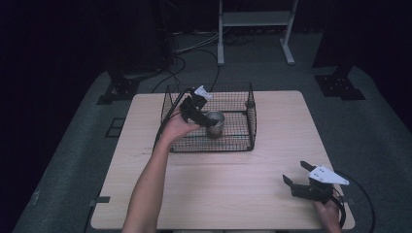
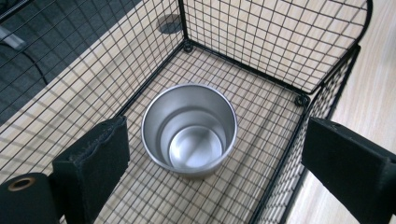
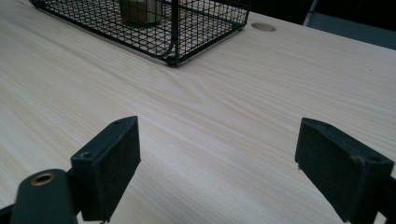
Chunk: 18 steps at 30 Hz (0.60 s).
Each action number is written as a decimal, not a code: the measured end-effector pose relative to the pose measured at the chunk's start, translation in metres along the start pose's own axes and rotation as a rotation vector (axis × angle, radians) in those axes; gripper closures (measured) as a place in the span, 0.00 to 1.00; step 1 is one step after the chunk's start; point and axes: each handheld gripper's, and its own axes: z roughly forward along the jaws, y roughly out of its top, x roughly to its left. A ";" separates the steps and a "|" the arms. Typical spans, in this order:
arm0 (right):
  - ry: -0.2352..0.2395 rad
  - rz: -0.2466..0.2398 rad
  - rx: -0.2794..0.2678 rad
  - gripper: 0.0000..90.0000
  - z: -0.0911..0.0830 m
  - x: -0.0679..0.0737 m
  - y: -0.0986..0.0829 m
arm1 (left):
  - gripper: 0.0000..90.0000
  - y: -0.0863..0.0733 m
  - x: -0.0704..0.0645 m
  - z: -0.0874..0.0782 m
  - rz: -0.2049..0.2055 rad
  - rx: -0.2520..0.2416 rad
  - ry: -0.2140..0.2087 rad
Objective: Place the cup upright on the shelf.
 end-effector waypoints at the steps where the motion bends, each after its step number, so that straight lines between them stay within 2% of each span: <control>1: 0.000 0.001 0.000 0.15 0.000 0.000 0.000 | 0.08 -0.002 -0.001 -0.003 0.002 -0.001 0.001; 7: -0.003 0.001 0.003 0.15 0.000 0.000 0.000 | 0.08 -0.010 -0.002 -0.016 -0.009 -0.021 0.005; 9: -0.005 -0.001 0.004 0.15 0.000 0.000 0.000 | 0.08 -0.011 -0.004 -0.018 -0.011 -0.013 0.004; 15: -0.007 -0.006 0.006 0.15 0.001 0.001 0.000 | 0.08 -0.018 -0.014 -0.025 0.000 -0.043 -0.001; 18: -0.009 -0.012 0.010 0.15 0.001 0.001 0.000 | 0.08 -0.021 -0.019 -0.029 0.007 -0.042 -0.004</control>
